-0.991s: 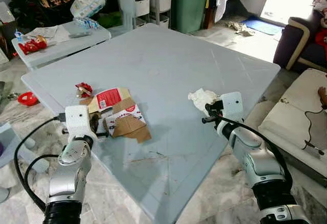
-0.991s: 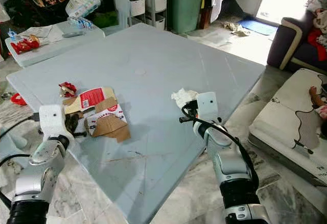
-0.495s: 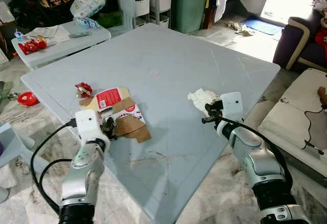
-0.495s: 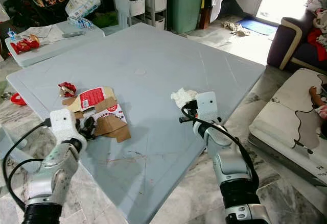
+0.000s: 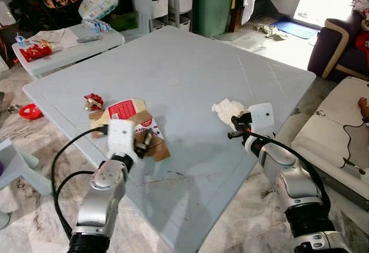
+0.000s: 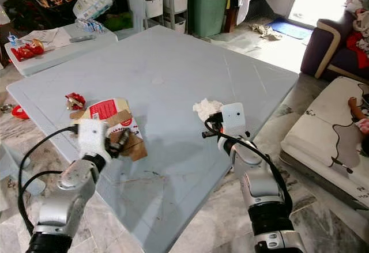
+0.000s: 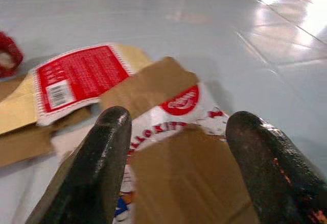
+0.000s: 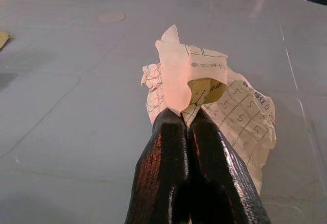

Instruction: Picking trash to rubbish bin

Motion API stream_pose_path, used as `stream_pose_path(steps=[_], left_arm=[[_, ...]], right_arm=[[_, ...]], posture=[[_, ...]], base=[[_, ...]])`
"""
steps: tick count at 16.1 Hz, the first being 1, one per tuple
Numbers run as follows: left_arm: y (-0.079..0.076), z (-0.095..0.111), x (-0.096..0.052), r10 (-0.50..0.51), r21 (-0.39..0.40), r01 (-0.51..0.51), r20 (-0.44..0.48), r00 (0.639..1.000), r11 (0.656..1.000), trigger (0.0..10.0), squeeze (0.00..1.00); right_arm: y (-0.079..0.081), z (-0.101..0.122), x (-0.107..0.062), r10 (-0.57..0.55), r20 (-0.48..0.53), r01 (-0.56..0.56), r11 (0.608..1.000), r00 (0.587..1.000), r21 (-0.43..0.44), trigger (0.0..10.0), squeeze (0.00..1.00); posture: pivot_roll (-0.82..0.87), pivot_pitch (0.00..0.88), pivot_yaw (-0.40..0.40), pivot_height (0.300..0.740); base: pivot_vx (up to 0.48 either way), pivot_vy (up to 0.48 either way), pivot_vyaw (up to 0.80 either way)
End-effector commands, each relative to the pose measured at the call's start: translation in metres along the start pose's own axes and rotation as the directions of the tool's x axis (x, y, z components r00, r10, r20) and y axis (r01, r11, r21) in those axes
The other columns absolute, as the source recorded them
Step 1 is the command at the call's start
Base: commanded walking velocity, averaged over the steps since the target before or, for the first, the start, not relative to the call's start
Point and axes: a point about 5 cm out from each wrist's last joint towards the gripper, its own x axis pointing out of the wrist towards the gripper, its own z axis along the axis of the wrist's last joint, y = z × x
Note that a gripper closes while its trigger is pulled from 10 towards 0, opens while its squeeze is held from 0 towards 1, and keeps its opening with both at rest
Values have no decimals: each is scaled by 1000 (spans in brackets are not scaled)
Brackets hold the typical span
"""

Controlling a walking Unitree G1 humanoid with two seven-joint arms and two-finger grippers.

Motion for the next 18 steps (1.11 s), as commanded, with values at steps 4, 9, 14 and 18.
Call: stream_pose_path(steps=[4, 9, 14, 18], left_arm=[[-6, 6, -12, -136, 163, 140, -32, 990, 977, 10000, 1000], [-15, 13, -24, -172, 249, 175, -35, 985, 952, 10000, 1000], [-18, 11, -36, -146, 278, 160, -68, 987, 947, 10000, 1000], [-8, 15, -53, -128, 315, 153, -99, 987, 937, 10000, 1000]], right_arm=[[-1, 3, -2, 3, 4, -3, 1000, 1000, -12, 0, 0], [2, 3, 0, 10, 2, -10, 1000, 1000, -8, 0, 0], [1, 2, 1, 14, -1, -14, 1000, 1000, -8, 0, 0], [3, 2, 3, 17, -2, -17, 1000, 1000, -5, 0, 0]], posture=[[36, 0, -20, 740], [49, 0, -20, 740], [55, 0, -24, 740], [80, 3, -27, 740]], base=[[0, 0, 0], [0, 0, 0], [0, 0, 0], [0, 0, 0]])
